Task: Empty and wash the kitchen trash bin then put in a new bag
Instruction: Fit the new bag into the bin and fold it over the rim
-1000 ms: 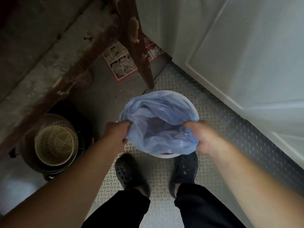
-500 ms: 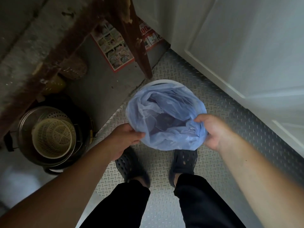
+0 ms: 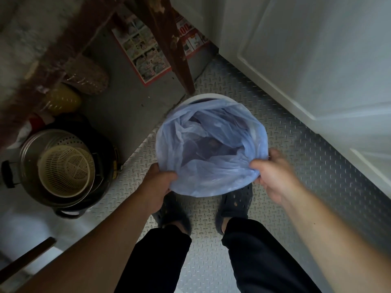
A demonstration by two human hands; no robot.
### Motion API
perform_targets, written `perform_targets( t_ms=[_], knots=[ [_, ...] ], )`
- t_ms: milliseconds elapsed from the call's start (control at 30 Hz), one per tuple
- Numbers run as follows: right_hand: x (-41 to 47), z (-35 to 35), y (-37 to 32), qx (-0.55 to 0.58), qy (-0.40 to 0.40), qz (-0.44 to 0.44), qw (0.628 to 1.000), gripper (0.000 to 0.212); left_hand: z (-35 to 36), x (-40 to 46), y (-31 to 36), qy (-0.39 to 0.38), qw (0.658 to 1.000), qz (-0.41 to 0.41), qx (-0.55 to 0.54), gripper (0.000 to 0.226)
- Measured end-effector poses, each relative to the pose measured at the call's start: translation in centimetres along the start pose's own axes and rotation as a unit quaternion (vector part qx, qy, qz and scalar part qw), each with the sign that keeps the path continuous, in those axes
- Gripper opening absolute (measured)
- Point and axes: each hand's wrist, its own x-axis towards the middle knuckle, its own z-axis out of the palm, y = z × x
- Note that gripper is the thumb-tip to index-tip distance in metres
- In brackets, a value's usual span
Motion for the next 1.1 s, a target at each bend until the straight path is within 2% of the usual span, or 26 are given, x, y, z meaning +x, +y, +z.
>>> perform_targets(
  t_ms=[133, 233, 333, 367, 400, 433, 500, 533, 600, 733, 833, 900, 933, 967, 1000, 1033, 1067, 1100],
  knots=[
    [0.6, -0.4, 1.5, -0.114, 0.035, -0.022, 0.993, 0.038, -0.4, 0.4, -1.9, -0.018, 0.999, -0.022, 0.046, 0.054],
    [1.7, -0.3, 2.5, -0.133, 0.070, -0.039, 0.988, 0.027, -0.3, 0.9, -2.7, 0.009, 0.997, -0.009, 0.080, 0.042],
    [2.8, -0.2, 3.2, -0.157, 0.111, -0.066, 0.979, 0.004, -0.1, 1.7, -3.2, 0.068, 0.968, 0.054, 0.236, 0.027],
    [3.2, -0.3, 3.4, -0.172, 0.129, -0.067, 0.974, 0.013, -0.2, 2.0, -3.2, 0.087, 0.949, 0.062, 0.298, 0.027],
    [3.5, -0.3, 3.6, -0.191, 0.145, -0.058, 0.969, 0.020, -0.2, 2.1, -3.2, 0.110, 0.942, 0.053, 0.312, 0.031],
    [3.7, -0.3, 3.5, -0.198, 0.153, -0.042, 0.967, 0.022, -0.3, 2.4, -3.2, 0.128, 0.947, 0.034, 0.291, 0.034],
    [4.2, -0.3, 3.3, -0.099, 0.132, 0.019, 0.986, 0.009, -0.4, 2.9, -3.1, 0.113, 0.988, -0.026, 0.100, 0.029],
    [4.5, -0.3, 3.2, -0.015, 0.109, 0.061, 0.992, 0.003, -0.3, 3.1, -3.0, 0.083, 0.995, -0.062, -0.009, 0.024],
    [4.6, -0.2, 2.6, 0.118, 0.067, 0.113, 0.984, 0.016, -0.3, 3.2, -2.9, 0.018, 0.985, -0.089, -0.147, 0.031],
    [4.6, -0.2, 2.2, 0.222, 0.011, 0.122, 0.967, 0.030, 0.2, 3.2, -2.7, -0.057, 0.984, -0.066, -0.156, 0.051],
    [4.0, -0.3, 1.7, 0.193, -0.012, 0.114, 0.974, 0.036, 0.3, 2.8, -2.2, -0.057, 0.989, -0.076, -0.117, 0.061],
    [3.3, -0.4, 0.9, 0.043, 0.035, 0.078, 0.995, 0.050, 0.0, 2.4, -1.0, -0.035, 0.996, -0.068, -0.054, 0.062],
    [2.7, -0.6, 0.6, -0.063, 0.095, 0.036, 0.993, 0.059, -0.2, 2.1, -0.3, -0.002, 0.998, -0.063, -0.018, 0.066],
    [1.8, -0.6, 0.1, -0.156, 0.154, -0.039, 0.975, 0.063, -0.3, 1.6, 0.3, 0.056, 0.997, -0.043, 0.025, 0.071],
    [0.9, -0.5, -0.3, -0.231, 0.192, -0.150, 0.942, 0.059, -0.4, 0.9, 0.7, 0.132, 0.989, 0.009, 0.073, 0.071],
    [-0.1, 0.0, -0.8, -0.290, 0.199, -0.274, 0.895, 0.051, -0.3, -0.2, 1.0, 0.197, 0.964, 0.110, 0.138, 0.066],
    [-0.8, 0.7, -1.3, -0.336, 0.174, -0.373, 0.847, 0.042, 0.2, -1.4, 1.4, 0.230, 0.920, 0.233, 0.213, 0.056],
    [-1.1, 1.7, -1.6, -0.385, 0.129, -0.431, 0.806, 0.034, 1.0, -2.2, 1.7, 0.220, 0.870, 0.340, 0.280, 0.046]
  ],
)
